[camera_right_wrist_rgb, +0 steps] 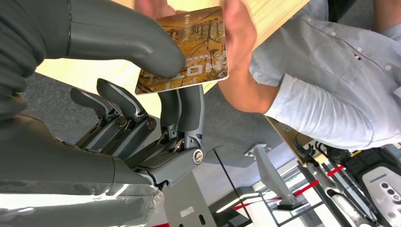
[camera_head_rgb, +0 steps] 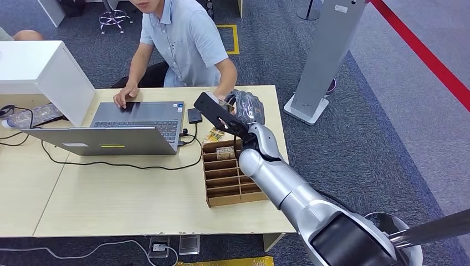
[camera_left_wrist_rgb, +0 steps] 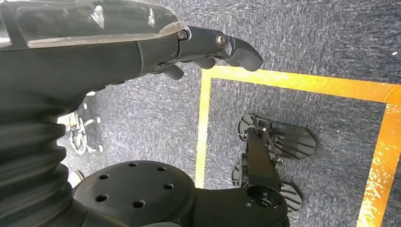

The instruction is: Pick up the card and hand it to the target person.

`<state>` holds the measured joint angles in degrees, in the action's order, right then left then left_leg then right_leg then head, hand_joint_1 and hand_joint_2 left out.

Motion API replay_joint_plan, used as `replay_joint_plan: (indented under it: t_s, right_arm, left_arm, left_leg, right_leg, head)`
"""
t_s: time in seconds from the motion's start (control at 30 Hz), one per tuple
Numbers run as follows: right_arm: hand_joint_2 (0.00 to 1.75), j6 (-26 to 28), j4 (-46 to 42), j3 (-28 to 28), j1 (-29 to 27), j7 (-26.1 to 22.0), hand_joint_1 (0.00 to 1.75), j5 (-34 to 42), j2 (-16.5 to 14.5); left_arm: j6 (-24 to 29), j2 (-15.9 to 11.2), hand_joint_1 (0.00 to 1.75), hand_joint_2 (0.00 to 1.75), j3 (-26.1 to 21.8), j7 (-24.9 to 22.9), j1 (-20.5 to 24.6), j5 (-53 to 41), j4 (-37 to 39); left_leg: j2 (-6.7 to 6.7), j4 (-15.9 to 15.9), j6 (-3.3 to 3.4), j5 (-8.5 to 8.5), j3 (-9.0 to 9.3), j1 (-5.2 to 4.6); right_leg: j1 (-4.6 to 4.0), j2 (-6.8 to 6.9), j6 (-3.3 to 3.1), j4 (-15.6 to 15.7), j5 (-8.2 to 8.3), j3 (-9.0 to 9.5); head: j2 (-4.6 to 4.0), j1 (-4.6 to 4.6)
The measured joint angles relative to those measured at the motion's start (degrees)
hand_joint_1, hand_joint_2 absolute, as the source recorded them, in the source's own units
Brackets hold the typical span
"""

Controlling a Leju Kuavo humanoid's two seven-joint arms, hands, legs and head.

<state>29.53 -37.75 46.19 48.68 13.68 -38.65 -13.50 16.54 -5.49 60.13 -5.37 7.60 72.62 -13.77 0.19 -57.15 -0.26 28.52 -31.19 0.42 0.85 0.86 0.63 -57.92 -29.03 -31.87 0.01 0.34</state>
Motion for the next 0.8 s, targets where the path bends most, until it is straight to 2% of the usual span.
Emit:
replay_joint_plan:
  t_s: [0.1, 0.4, 0.57, 0.8]
  right_arm:
    - [1.75, -0.07, 0.93, 0.31, 0.11, -0.43, 0.0, 0.45, -0.19]
    - [1.75, 0.64, 3.25, 1.15, 0.15, -1.5, 0.0, 2.32, -0.18]
    - [1.75, 3.01, 3.23, 1.14, 0.07, -3.34, 0.0, 6.29, 0.1]
    - [1.75, 8.04, -3.9, 0.38, -2.72, -5.68, 0.0, 11.3, 2.79]
  left_arm:
    - [-0.82, 0.0, 0.0, 1.75, 0.0, 0.42, -0.01, 0.01, 0.0]
    - [-0.76, 0.0, 0.0, 1.75, 0.0, 1.04, -0.04, 0.55, 0.02]
    - [-0.3, 0.0, 0.0, 1.75, 0.0, 1.23, -0.28, 1.09, 0.02]
    - [0.19, 0.0, 0.0, 1.75, -0.02, 1.93, -0.86, 1.98, 0.03]
  left_leg:
    - [0.0, 0.0, 0.0, 0.0, 0.0, 0.0]
    - [0.0, 0.0, 0.0, 0.0, 0.01, 0.0]
    - [0.01, 0.0, 0.0, 0.0, 0.02, 0.0]
    - [0.02, -0.01, 0.0, 0.01, 0.05, 0.0]
  right_leg:
    - [0.0, 0.0, 0.0, 0.0, 0.0, 0.0]
    - [0.0, 0.0, 0.0, 0.0, 0.0, 0.0]
    - [0.0, -0.01, 0.0, 0.0, 0.0, -0.01]
    - [0.0, -0.02, 0.0, 0.02, 0.0, 0.0]
  head:
    - [-0.01, 0.02]
    - [0.0, 0.01]
    - [0.0, -0.01]
    - [-0.01, 0.06]
